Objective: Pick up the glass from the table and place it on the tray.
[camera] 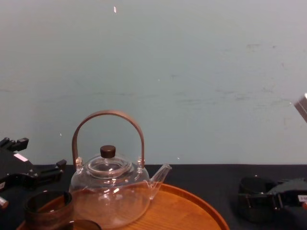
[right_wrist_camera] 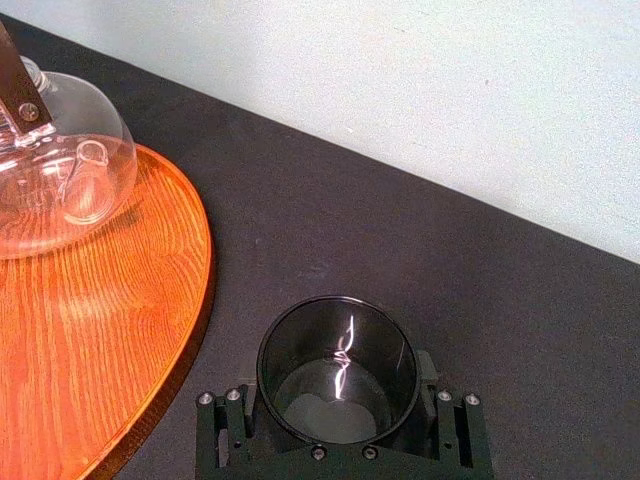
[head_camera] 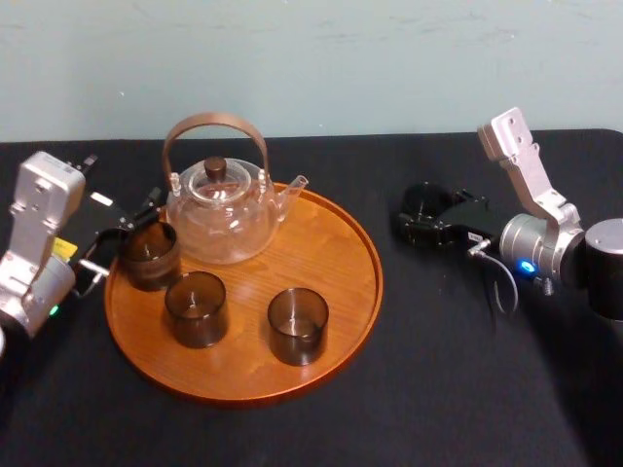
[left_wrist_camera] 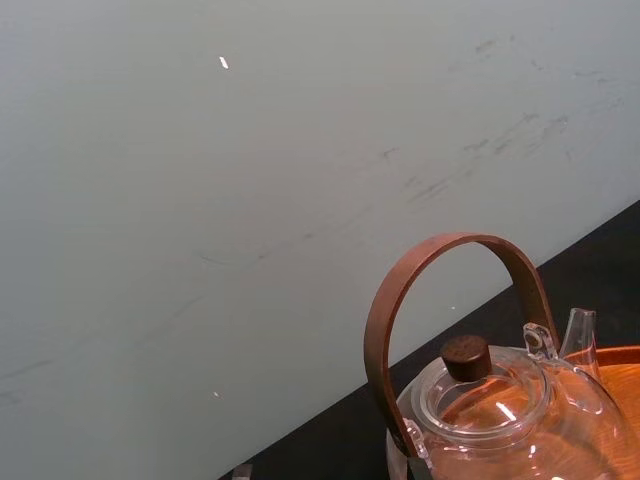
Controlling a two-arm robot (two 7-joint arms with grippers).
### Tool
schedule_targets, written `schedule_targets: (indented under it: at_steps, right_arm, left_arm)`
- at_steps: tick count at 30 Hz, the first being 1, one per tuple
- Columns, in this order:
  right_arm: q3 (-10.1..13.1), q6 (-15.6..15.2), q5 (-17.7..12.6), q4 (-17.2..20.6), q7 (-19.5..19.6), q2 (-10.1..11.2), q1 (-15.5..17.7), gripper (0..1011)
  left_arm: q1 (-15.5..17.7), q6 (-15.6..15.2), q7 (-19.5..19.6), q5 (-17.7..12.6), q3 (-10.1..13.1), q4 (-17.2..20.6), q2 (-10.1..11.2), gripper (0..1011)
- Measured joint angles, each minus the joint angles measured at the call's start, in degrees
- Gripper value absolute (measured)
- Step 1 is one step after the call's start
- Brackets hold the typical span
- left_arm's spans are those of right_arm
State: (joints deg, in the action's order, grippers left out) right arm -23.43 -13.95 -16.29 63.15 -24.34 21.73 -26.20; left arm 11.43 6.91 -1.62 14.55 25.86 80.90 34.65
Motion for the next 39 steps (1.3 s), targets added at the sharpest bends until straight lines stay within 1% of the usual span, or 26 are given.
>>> schedule_targets:
  at_steps: [16, 21, 22, 25, 30, 32, 33, 35, 39]
  right_arm:
    - [0.2, 0.0, -0.2, 0.3, -0.1, 0.1, 0.2, 903]
    - [0.9, 0.0, -0.9, 3.4, -2.2, 1.5, 1.2, 903]
    - [0.9, 0.0, -0.9, 3.4, -2.2, 1.5, 1.2, 903]
    - [1.2, 0.0, -1.6, 6.0, -3.5, 2.6, 1.4, 903]
    - [1.2, 0.0, -2.2, 8.9, -4.5, 3.6, 1.4, 903]
    - [0.9, 0.1, -2.4, 10.2, -5.1, 4.1, 1.3, 903]
    - [0.9, 0.1, -2.4, 10.2, -5.1, 4.1, 1.3, 903]
    - [0.2, 0.4, -2.5, 11.6, -6.0, 4.7, 1.0, 903]
    - [-1.0, 0.7, -2.6, 12.6, -7.3, 5.1, 0.5, 903]
  left_arm:
    - [0.0, 0.0, 0.0, 0.0, 0.0, 0.0, 0.0, 1001]
    - [0.0, 0.0, 0.0, 0.0, 0.0, 0.0, 0.0, 1001]
    - [0.0, 0.0, 0.0, 0.0, 0.0, 0.0, 0.0, 1001]
    - [0.0, 0.0, 0.0, 0.0, 0.0, 0.0, 0.0, 1001]
    - [0.0, 0.0, 0.0, 0.0, 0.0, 0.0, 0.0, 1001]
    - [0.0, 0.0, 0.0, 0.0, 0.0, 0.0, 0.0, 1001]
    - [0.0, 0.0, 0.0, 0.0, 0.0, 0.0, 0.0, 1001]
    - [0.0, 0.0, 0.0, 0.0, 0.0, 0.0, 0.0, 1001]
    - [0.0, 0.0, 0.0, 0.0, 0.0, 0.0, 0.0, 1001]
